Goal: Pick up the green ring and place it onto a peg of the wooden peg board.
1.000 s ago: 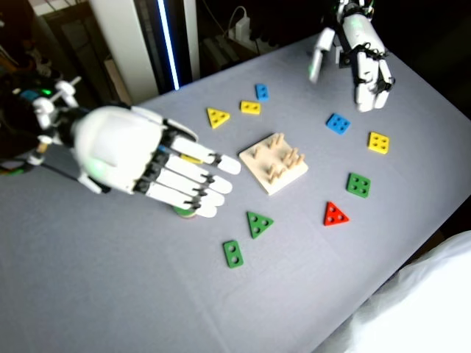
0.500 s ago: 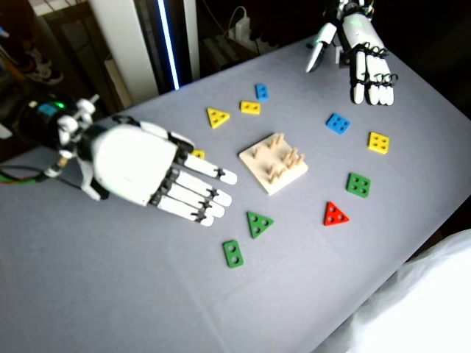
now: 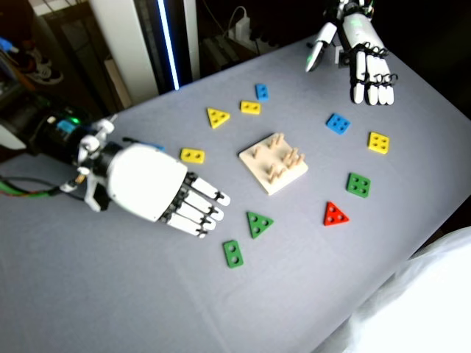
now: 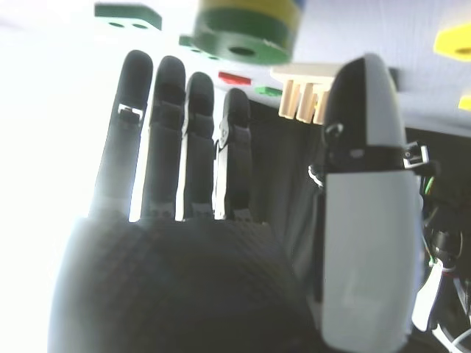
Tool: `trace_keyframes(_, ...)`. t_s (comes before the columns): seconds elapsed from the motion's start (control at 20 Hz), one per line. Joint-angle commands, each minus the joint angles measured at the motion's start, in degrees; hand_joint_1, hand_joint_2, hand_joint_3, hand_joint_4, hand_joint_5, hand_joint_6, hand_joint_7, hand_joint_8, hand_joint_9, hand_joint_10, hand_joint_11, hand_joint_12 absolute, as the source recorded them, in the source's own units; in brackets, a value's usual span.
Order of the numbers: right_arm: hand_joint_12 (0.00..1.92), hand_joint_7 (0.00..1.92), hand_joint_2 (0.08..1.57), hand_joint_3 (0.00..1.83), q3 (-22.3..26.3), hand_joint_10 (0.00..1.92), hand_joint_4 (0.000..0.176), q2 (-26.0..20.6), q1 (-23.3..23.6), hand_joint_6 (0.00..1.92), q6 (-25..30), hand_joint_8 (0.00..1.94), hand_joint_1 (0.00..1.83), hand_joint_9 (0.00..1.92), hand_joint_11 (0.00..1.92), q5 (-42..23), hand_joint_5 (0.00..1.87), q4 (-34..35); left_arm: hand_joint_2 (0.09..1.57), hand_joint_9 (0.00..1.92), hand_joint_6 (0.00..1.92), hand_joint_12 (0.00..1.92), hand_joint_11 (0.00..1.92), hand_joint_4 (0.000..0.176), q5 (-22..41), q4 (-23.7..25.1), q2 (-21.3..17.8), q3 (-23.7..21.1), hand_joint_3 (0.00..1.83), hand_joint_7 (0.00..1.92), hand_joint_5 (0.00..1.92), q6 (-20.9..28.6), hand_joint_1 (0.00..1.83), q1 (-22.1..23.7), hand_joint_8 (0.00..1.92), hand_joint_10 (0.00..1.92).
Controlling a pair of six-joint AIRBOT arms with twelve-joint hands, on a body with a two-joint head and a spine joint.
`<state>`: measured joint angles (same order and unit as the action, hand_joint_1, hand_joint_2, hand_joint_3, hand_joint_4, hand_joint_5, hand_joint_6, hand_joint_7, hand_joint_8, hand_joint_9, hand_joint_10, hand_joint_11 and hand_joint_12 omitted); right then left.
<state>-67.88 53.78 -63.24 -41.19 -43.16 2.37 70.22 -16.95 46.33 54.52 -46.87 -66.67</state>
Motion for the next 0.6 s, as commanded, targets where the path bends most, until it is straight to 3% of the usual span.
trace_keyframes(0.0,1.01,0.64,0.94,0.0,-0.31,0.02,0.063,0.05,1.12,0.0,-1.05,0.0,1.15,0.74,0.4,-4.94,0.62,1.1,1.08,0.08,0.0,0.08,0.0,0.083,7.05,0.99,0.61,-0.06,0.0,0.18,0.28,0.26,0.24,0.46,0.0,0.01)
trace_keyframes(0.05,1.01,0.65,0.94,0.0,-0.27,0.02,0.065,0.11,1.72,0.01,-2.34,0.01,1.15,0.75,0.39,-3.87,0.63,1.1,1.08,0.08,0.0,0.09,0.0,0.08,6.9,0.99,0.61,-0.04,0.0,0.18,0.28,0.27,0.24,0.46,0.0,0.0)
trace_keyframes(0.1,1.05,0.67,0.94,0.0,-0.27,0.02,0.051,0.29,2.22,0.0,-3.54,0.0,1.15,0.77,0.41,-3.01,0.64,1.11,1.08,0.08,0.0,0.09,0.0,0.076,6.73,0.99,0.65,0.0,0.0,0.18,0.28,0.28,0.23,0.46,0.0,0.0)
trace_keyframes(0.15,1.06,0.68,0.94,0.0,-0.28,0.02,0.047,0.4,2.43,0.01,-3.99,0.01,1.16,0.8,0.44,-2.81,0.65,1.12,1.09,0.07,0.0,0.07,0.0,0.07,6.69,0.97,0.7,0.02,0.0,0.17,0.28,0.29,0.22,0.46,0.0,0.0)
trace_keyframes(0.2,1.05,0.71,0.95,0.0,-0.32,0.03,0.05,0.47,2.56,0.0,-4.17,0.01,1.18,0.84,0.51,-2.71,0.66,1.15,1.09,0.06,0.0,0.03,0.0,0.071,6.69,0.96,0.73,0.01,0.0,0.16,0.28,0.31,0.23,0.46,0.0,0.0)
trace_keyframes(0.25,1.06,0.72,0.96,0.0,-0.41,0.03,0.064,0.52,2.62,0.0,-4.23,0.01,1.17,0.86,0.54,-2.56,0.66,1.16,1.09,0.06,0.0,0.02,0.0,0.076,6.7,0.96,0.72,0.0,0.0,0.16,0.27,0.35,0.23,0.45,0.0,0.0)
trace_keyframes(0.3,1.14,0.74,0.97,0.0,-0.49,0.03,0.069,0.54,2.64,0.0,-4.26,0.0,1.18,0.87,0.49,-2.39,0.67,1.16,1.09,0.06,0.0,0.02,0.0,0.085,6.72,0.95,0.71,0.0,0.0,0.16,0.27,0.35,0.23,0.45,0.0,0.0)
trace_keyframes(0.35,1.18,0.76,0.97,0.0,-0.6,0.04,0.064,0.58,2.64,0.01,-4.3,0.01,1.19,0.9,0.51,-2.14,0.69,1.16,1.09,0.05,0.0,0.02,0.0,0.089,6.76,0.83,0.71,0.02,0.0,0.16,0.27,0.35,0.23,0.45,0.0,0.0)
trace_keyframes(0.4,1.2,0.78,0.97,0.0,-0.67,0.04,0.061,0.6,2.64,0.0,-4.42,0.01,1.2,0.91,0.5,-1.89,0.7,1.16,1.09,0.06,0.0,0.02,0.0,0.08,6.83,0.72,0.71,0.05,0.0,0.17,0.28,0.35,0.23,0.45,0.0,0.01)
trace_keyframes(0.45,1.25,0.79,0.98,0.0,-0.69,0.03,0.064,0.61,2.64,0.0,-4.51,0.0,1.21,0.91,0.45,-1.78,0.71,1.16,1.09,0.08,0.01,0.03,0.02,0.053,6.86,0.71,0.7,0.05,0.0,0.18,0.29,0.35,0.24,0.45,0.01,0.01)
trace_keyframes(0.5,1.27,0.81,0.99,0.0,-0.74,0.04,0.067,0.61,2.66,0.01,-4.69,0.01,1.21,0.93,0.48,-1.52,0.72,1.15,1.09,0.07,0.01,0.03,0.01,0.043,6.9,0.7,0.67,0.05,0.0,0.18,0.3,0.35,0.26,0.44,0.01,0.01)
trace_keyframes(0.55,1.25,0.83,0.99,0.0,-0.8,0.05,0.054,0.61,2.73,0.0,-4.76,0.01,1.22,0.96,0.53,-1.37,0.74,1.15,1.09,0.08,0.01,0.03,0.02,0.045,6.95,0.7,0.65,0.05,0.0,0.19,0.3,0.35,0.27,0.44,0.01,0.01)
